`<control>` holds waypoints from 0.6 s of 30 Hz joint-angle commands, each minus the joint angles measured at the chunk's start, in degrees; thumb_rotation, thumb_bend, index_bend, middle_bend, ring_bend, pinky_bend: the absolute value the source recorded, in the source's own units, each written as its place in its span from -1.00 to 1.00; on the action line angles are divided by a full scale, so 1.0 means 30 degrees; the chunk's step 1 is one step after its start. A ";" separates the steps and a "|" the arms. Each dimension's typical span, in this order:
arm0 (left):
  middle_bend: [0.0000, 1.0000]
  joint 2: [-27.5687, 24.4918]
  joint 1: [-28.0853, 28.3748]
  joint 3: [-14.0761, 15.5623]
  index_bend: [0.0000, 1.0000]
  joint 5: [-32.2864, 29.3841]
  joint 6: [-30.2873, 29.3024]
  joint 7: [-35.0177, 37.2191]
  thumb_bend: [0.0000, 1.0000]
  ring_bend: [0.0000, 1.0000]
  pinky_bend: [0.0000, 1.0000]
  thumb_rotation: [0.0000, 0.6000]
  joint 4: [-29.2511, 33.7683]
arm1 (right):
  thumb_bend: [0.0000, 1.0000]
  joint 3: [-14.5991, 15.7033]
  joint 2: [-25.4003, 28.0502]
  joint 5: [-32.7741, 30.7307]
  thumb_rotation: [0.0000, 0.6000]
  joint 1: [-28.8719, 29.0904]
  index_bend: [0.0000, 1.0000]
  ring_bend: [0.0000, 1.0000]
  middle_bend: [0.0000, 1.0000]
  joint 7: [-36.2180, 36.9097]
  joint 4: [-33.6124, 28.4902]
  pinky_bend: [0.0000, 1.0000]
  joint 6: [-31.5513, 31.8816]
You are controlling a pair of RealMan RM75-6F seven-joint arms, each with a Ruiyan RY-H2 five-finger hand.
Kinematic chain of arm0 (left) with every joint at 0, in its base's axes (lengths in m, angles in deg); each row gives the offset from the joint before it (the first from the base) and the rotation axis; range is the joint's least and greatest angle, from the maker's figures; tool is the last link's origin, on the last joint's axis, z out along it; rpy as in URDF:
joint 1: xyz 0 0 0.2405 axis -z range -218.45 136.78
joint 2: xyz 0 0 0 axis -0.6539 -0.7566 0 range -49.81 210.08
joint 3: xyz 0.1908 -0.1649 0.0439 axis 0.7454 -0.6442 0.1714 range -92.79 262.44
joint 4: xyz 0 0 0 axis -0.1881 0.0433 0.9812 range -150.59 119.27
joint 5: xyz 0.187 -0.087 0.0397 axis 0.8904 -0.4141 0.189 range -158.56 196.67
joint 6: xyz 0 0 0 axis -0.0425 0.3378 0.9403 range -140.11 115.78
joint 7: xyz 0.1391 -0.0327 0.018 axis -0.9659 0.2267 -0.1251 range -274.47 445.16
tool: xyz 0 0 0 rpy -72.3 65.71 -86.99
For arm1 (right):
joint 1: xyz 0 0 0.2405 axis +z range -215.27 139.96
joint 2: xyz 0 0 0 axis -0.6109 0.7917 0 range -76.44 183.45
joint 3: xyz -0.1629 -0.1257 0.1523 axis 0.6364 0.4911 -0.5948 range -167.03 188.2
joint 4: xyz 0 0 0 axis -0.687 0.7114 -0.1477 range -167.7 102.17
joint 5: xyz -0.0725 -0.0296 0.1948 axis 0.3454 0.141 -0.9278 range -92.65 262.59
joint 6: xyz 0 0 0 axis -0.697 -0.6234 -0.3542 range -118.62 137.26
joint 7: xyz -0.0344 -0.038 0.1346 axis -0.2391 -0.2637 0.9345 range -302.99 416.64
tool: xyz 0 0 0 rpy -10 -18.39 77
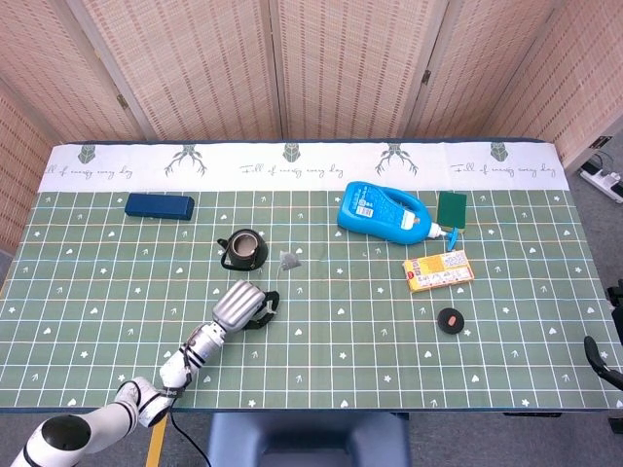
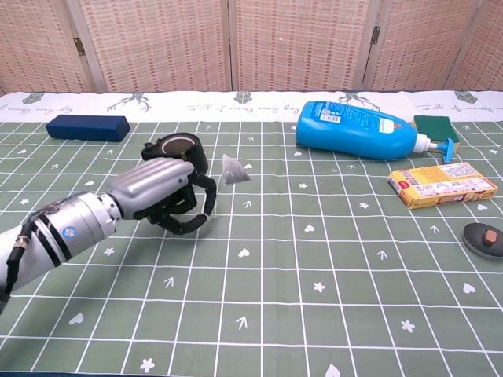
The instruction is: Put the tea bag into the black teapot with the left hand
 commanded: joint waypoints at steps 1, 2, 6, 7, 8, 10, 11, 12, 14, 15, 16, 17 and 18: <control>1.00 -0.0769 0.0408 -0.0481 0.25 -0.0078 -0.0288 -0.0908 0.13 0.97 1.00 1.00 0.0295 | -0.15 -0.0034 0.0001 -0.0067 1.00 0.0053 -1.00 -1.00 -1.00 0.0102 0.0030 -1.00 -0.0105; 1.00 -0.1018 0.0525 -0.0687 0.25 -0.0195 -0.0295 -0.1169 0.13 0.97 1.00 1.00 0.0487 | -0.16 -0.0049 0.0007 -0.0122 1.00 0.0099 -1.00 -1.00 -1.00 0.0121 0.0020 -1.00 -0.0218; 1.00 -0.2046 0.0787 -0.1387 0.25 -0.0626 -0.0439 -0.1611 0.13 0.97 1.00 1.00 0.1528 | -0.15 -0.0137 0.0024 -0.0375 1.00 0.0256 -1.00 -1.00 -1.00 0.0199 -0.0049 -1.00 -0.0596; 1.00 -0.2354 0.0845 -0.1539 0.25 -0.0660 -0.0594 -0.1856 0.13 0.97 1.00 1.00 0.1850 | -0.15 -0.0170 0.0047 -0.0511 1.00 0.0288 -1.00 -1.00 -1.00 0.0256 -0.0082 -1.00 -0.0729; 1.00 -0.2580 0.0888 -0.1629 0.25 -0.0670 -0.0690 -0.2006 0.13 0.97 1.00 1.00 0.2129 | -0.15 -0.0203 0.0065 -0.0613 1.00 0.0306 -1.00 -1.00 -1.00 0.0298 -0.0112 -1.00 -0.0808; 1.00 -0.3026 0.1009 -0.1795 0.25 -0.0679 -0.0808 -0.2282 0.13 0.97 1.00 1.00 0.2721 | -0.15 -0.0280 0.0093 -0.0777 1.00 0.0338 -1.00 -1.00 -1.00 0.0344 -0.0156 -1.00 -0.0906; 1.00 -0.3309 0.1127 -0.1922 0.25 -0.0687 -0.0837 -0.2565 0.13 0.97 1.00 1.00 0.3076 | -0.15 -0.0322 0.0103 -0.0862 1.00 0.0361 -1.00 -1.00 -1.00 0.0344 -0.0182 -1.00 -0.0969; 1.00 -0.3509 0.1226 -0.2037 0.25 -0.0701 -0.0859 -0.2769 0.13 0.97 1.00 1.00 0.3326 | -0.15 -0.0352 0.0104 -0.0910 1.00 0.0383 -1.00 -1.00 -1.00 0.0318 -0.0193 -1.00 -0.1014; 1.00 -0.3931 0.1492 -0.2345 0.25 -0.0759 -0.0879 -0.3145 0.13 0.96 1.00 1.00 0.3864 | -0.15 -0.0415 0.0109 -0.1060 1.00 0.0394 -1.00 -1.00 -1.00 0.0267 -0.0221 -1.00 -0.1093; 1.00 -0.4095 0.1606 -0.2477 0.25 -0.0771 -0.0913 -0.3278 0.14 0.96 1.00 1.00 0.4076 | -0.15 -0.0468 0.0111 -0.1178 1.00 0.0373 -1.00 -1.00 -1.00 0.0257 -0.0246 -1.00 -0.1090; 1.00 -0.4287 0.1754 -0.2616 0.25 -0.0738 -0.0989 -0.3481 0.14 0.96 1.00 1.00 0.4312 | -0.15 -0.0544 0.0100 -0.1360 1.00 0.0320 -1.00 -1.00 -1.00 0.0257 -0.0281 -1.00 -0.1055; 1.00 -0.4401 0.1857 -0.2722 0.26 -0.0725 -0.1050 -0.3675 0.14 0.96 1.00 1.00 0.4467 | -0.15 -0.0607 0.0091 -0.1504 1.00 0.0285 -1.00 -1.00 -1.00 0.0267 -0.0305 -1.00 -0.1041; 1.00 -0.4511 0.1960 -0.2804 0.26 -0.0720 -0.1056 -0.3829 0.14 0.96 1.00 1.00 0.4623 | -0.15 -0.0673 0.0086 -0.1630 1.00 0.0274 -1.00 -1.00 -1.00 0.0280 -0.0322 -1.00 -0.1048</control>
